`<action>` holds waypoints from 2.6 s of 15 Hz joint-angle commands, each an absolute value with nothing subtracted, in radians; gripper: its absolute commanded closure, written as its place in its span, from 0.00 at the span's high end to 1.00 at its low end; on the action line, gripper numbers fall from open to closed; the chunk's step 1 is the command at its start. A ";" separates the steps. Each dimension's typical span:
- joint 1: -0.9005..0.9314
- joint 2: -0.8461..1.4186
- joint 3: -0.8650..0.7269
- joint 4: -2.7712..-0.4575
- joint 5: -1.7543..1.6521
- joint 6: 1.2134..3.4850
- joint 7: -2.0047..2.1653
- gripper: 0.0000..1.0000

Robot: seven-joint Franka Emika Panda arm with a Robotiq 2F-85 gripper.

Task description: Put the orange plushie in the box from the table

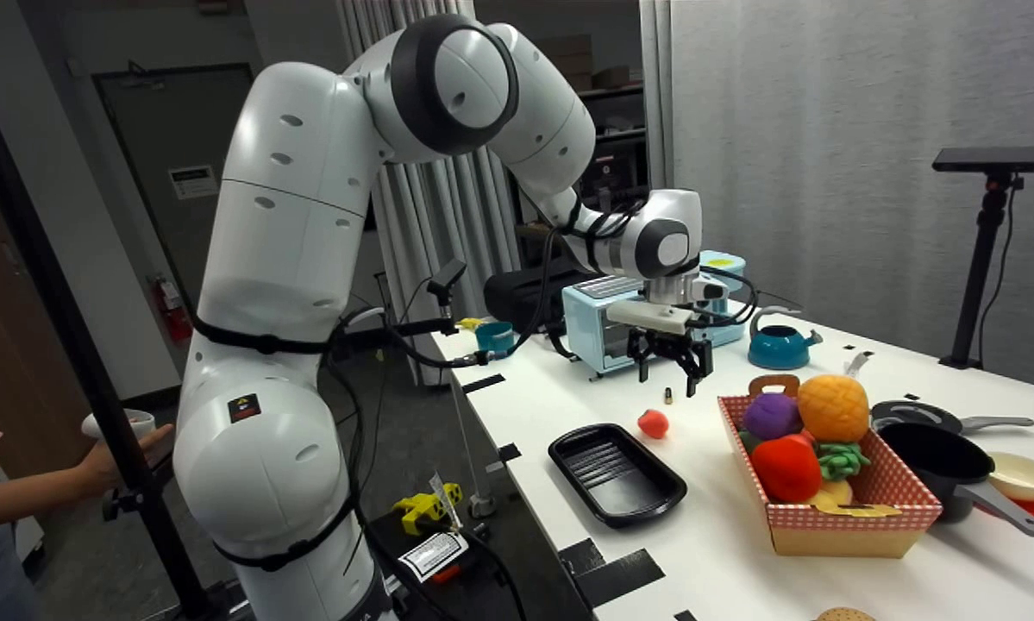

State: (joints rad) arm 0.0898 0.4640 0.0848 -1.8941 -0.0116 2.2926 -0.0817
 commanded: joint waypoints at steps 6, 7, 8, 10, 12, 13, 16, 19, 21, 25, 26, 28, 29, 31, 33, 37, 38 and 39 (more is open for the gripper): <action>0.090 0.554 0.091 -1.881 0.004 2.356 -0.064 1.00; 0.091 0.561 0.092 -1.883 0.003 2.360 -0.063 1.00; 0.092 0.566 0.093 -1.886 0.003 2.363 -0.063 1.00; 0.093 0.576 0.093 -1.891 0.000 2.361 -0.062 1.00; 0.093 0.589 0.092 -1.888 0.000 2.359 -0.061 1.00; 0.092 0.595 0.093 -1.883 0.002 2.358 -0.061 0.97; 0.092 0.611 0.095 -1.866 0.005 2.351 -0.058 0.88; 0.095 0.622 0.097 -1.846 0.005 2.346 -0.056 0.87; 0.100 0.628 0.098 -1.831 0.002 2.343 -0.054 0.89; 0.104 0.642 0.099 -1.797 0.004 2.343 -0.050 0.60; 0.103 0.646 0.098 -1.790 0.005 2.342 -0.048 0.52; 0.100 0.650 0.094 -1.783 0.007 2.343 -0.041 0.37; 0.099 0.650 0.091 -1.784 0.006 2.345 -0.035 0.28; 0.097 0.645 0.086 -1.787 0.005 2.349 -0.025 0.13; 0.090 0.631 0.083 -1.796 0.011 2.357 -0.017 0.02; 0.069 0.558 0.093 -1.854 0.043 2.373 -0.023 0.02; 0.062 0.521 0.102 -1.882 0.058 2.380 -0.033 0.03; 0.057 0.483 0.109 -1.907 0.075 2.393 -0.037 0.02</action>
State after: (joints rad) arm 0.0792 0.5948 0.0855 -1.8120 0.0284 2.3401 -0.0231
